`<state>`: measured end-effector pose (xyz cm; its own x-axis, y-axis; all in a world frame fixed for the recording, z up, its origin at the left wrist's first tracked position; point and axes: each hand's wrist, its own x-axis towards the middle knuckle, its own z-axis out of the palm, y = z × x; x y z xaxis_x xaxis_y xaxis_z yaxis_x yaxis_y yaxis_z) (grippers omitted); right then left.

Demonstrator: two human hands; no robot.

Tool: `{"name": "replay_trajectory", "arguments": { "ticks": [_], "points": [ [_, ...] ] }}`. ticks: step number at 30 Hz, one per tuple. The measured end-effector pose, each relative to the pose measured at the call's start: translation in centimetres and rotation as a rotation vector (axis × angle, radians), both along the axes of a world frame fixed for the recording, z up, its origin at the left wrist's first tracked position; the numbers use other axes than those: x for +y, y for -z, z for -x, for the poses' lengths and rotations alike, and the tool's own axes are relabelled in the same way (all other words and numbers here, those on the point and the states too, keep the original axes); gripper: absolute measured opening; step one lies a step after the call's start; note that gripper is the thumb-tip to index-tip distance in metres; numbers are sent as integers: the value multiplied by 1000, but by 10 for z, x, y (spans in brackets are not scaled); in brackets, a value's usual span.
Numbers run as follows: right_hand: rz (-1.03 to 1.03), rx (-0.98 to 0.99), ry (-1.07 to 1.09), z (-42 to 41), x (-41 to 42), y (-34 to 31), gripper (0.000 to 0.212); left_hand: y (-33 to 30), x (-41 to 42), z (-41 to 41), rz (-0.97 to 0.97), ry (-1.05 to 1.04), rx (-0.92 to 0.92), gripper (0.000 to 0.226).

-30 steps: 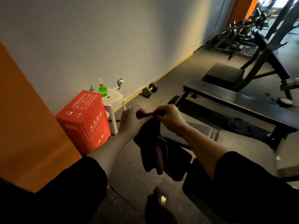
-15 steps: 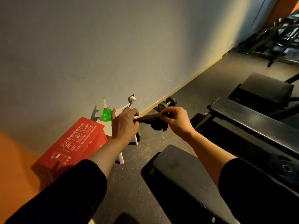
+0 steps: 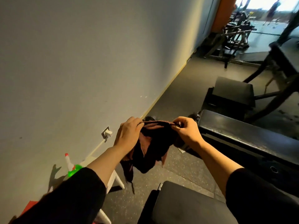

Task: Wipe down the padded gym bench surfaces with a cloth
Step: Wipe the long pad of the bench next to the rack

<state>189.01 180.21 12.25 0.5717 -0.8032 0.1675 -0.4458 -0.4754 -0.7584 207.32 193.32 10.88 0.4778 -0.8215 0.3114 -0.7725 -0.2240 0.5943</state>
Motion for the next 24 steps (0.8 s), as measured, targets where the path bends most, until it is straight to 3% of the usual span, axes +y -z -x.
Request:
{"name": "replay_trajectory", "arguments": {
  "ticks": [12,24],
  "points": [
    [-91,-56,320,-20,-144,4,20,-23,-215,-28,16,316,100,12],
    [-210,-61,714,69,-427,77,15,36,-558,69,-206,724,176,14]
  ]
}}
